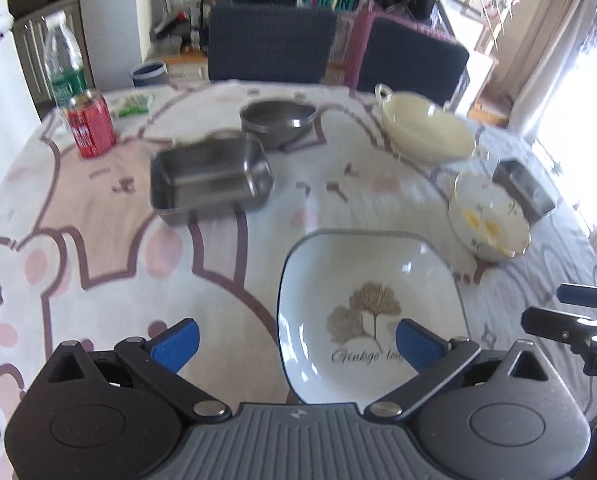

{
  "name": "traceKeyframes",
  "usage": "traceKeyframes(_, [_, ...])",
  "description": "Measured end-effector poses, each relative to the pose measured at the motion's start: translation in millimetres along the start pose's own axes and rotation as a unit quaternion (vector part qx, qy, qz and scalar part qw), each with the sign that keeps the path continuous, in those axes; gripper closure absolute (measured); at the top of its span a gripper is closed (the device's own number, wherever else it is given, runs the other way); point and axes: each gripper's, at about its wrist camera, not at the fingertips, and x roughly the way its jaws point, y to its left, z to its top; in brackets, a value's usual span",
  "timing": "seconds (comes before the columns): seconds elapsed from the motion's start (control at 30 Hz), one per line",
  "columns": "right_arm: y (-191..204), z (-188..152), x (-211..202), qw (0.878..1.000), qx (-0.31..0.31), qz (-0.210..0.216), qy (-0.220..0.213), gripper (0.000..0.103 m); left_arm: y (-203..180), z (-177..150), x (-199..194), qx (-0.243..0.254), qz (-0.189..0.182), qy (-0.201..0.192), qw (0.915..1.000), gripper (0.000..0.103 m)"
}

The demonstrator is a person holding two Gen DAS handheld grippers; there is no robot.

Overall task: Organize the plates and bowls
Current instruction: 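Move both grippers toward the cream two-handled bowl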

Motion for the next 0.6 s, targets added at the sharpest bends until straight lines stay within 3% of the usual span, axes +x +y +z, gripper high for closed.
traceKeyframes(0.4, [-34, 35, -58, 0.985, 0.018, -0.044, -0.168, 0.0, -42, 42, -25, -0.016, -0.031, -0.118, 0.9924, 0.0])
traceKeyframes(0.6, [-64, 59, -57, 0.975, 0.042, -0.058, -0.21, 0.0, -75, 70, -5, -0.021, -0.048, -0.15, 0.9873, 0.0])
